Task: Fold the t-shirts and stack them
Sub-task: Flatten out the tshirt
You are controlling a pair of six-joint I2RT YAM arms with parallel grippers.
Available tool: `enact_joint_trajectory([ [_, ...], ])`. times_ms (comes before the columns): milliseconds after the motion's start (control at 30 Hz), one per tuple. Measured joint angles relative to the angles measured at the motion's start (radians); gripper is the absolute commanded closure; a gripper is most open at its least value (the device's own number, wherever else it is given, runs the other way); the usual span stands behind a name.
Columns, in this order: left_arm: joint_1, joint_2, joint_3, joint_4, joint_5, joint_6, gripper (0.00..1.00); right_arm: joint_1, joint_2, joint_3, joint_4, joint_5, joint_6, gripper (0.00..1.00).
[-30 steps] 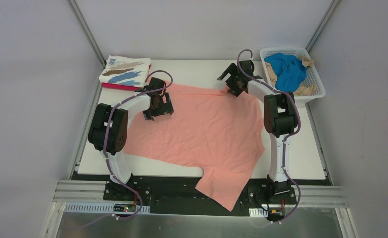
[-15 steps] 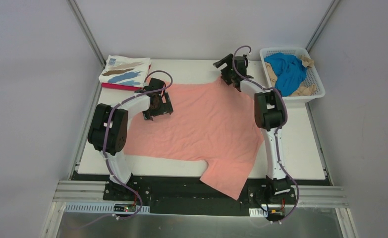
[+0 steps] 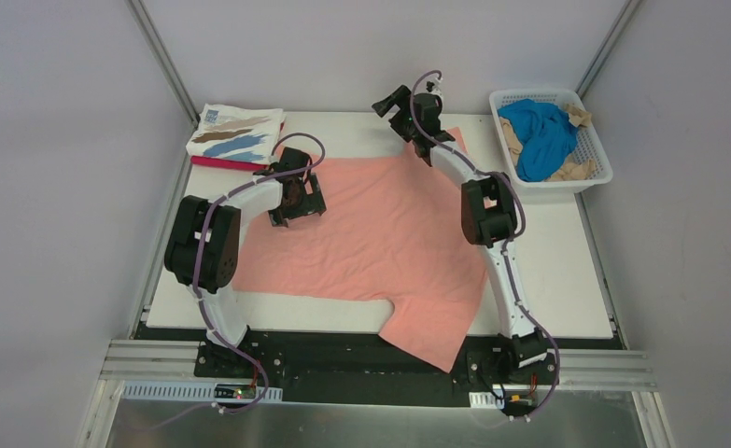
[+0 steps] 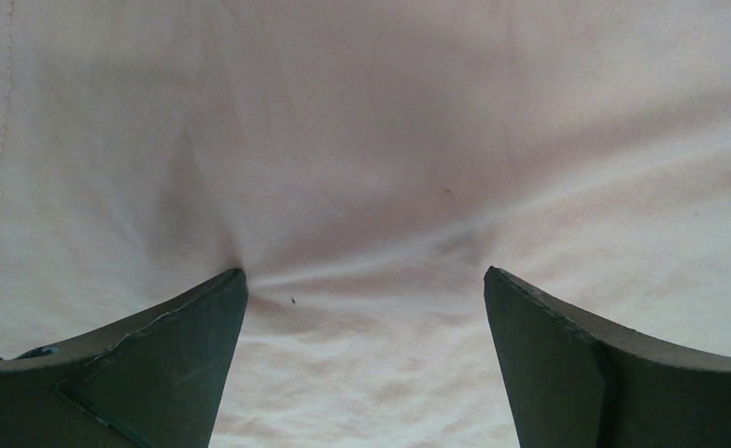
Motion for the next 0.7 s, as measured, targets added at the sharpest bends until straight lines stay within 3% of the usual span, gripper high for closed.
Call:
enact_joint_trajectory([
  [167, 0.0, -0.004, 0.0, -0.002, 0.002, 0.0, 0.01, -0.026, -0.201, -0.122, -0.206, -0.064, -0.102, 0.01],
  [433, 0.001, -0.072, -0.006, -0.034, -0.001, 0.0, 0.01, -0.066, -0.739, -0.639, -0.534, 0.047, -0.241, 0.01],
  [533, 0.003, -0.122, -0.004, -0.039, -0.009, 0.0, 0.01, -0.068, -0.801, -0.715, -0.629, 0.099, -0.264, 0.01],
  [700, 0.039, -0.137, 0.025, -0.042, -0.024, 0.0, 0.01, -0.074, -0.761, -0.762, -0.762, 0.145, -0.277, 0.01],
])
